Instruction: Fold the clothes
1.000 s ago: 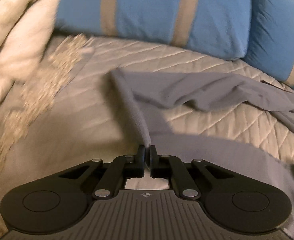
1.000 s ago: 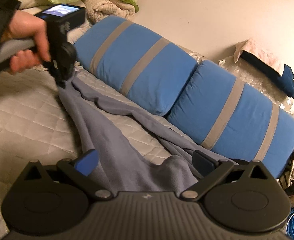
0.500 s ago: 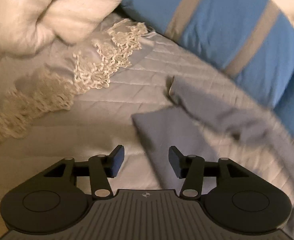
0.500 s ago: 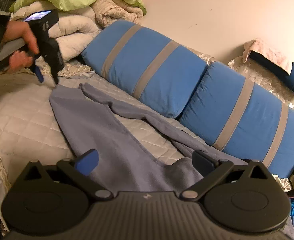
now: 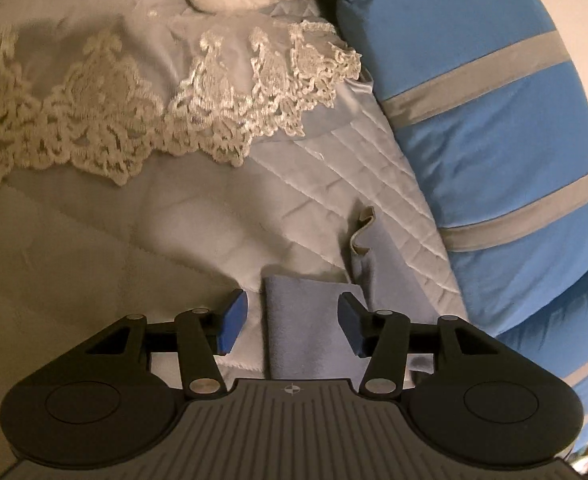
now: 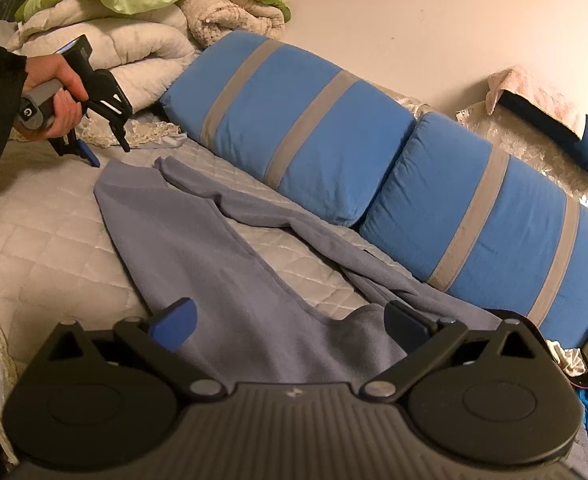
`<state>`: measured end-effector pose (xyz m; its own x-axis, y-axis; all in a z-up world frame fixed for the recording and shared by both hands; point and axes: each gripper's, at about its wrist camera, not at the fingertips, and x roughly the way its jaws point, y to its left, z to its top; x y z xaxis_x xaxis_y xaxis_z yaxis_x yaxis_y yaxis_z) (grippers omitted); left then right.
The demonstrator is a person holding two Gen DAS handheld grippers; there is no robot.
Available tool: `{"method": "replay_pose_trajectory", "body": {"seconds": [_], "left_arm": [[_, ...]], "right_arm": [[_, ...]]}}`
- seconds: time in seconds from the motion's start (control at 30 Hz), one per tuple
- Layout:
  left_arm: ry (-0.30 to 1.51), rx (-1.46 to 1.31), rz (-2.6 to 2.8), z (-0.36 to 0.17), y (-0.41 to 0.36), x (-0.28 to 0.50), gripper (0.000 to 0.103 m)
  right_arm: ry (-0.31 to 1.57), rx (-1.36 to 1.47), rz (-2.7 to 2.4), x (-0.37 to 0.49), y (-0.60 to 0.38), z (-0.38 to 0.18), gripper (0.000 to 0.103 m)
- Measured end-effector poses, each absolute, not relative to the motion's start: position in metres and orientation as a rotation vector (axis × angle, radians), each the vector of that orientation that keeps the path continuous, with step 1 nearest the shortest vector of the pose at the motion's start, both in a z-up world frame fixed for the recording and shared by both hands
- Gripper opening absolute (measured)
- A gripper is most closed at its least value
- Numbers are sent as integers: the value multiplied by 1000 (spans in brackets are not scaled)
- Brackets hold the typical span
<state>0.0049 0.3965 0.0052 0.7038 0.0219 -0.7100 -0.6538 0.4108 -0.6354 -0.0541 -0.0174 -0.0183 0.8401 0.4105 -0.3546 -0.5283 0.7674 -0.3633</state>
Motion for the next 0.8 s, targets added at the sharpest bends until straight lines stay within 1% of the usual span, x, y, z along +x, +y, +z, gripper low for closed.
{"method": "replay_pose_trajectory", "body": {"seconds": [0.17,0.43,0.47,0.5,0.53,0.57,0.63,0.8], "left_arm": [[665,-1206,413,-7,401,1,48],[619,-1251,360,-22,406,6,47],[616,-1262,359,-24,407,5,37],[622,-1278,366,-27,408,5,15],[630,-1310,374,-32,410,4,5],[628,-1355,378,-37,412,2,2],[601,-1350,423,-31,412,-6,2],[594,-1136,509,14,398,-26,2]], "right_arm": [[260,-467,513,-53,-18,-17,103],[260,-467,517,-53,-18,-17,103],[261,-468,515,-53,-18,-18,103],[263,-470,514,-53,-17,-18,103],[265,-471,512,-53,-17,-18,103],[268,-473,508,-52,-17,-18,103],[273,-472,498,-51,-17,-18,103],[255,-454,509,-54,-20,-12,103]]}}
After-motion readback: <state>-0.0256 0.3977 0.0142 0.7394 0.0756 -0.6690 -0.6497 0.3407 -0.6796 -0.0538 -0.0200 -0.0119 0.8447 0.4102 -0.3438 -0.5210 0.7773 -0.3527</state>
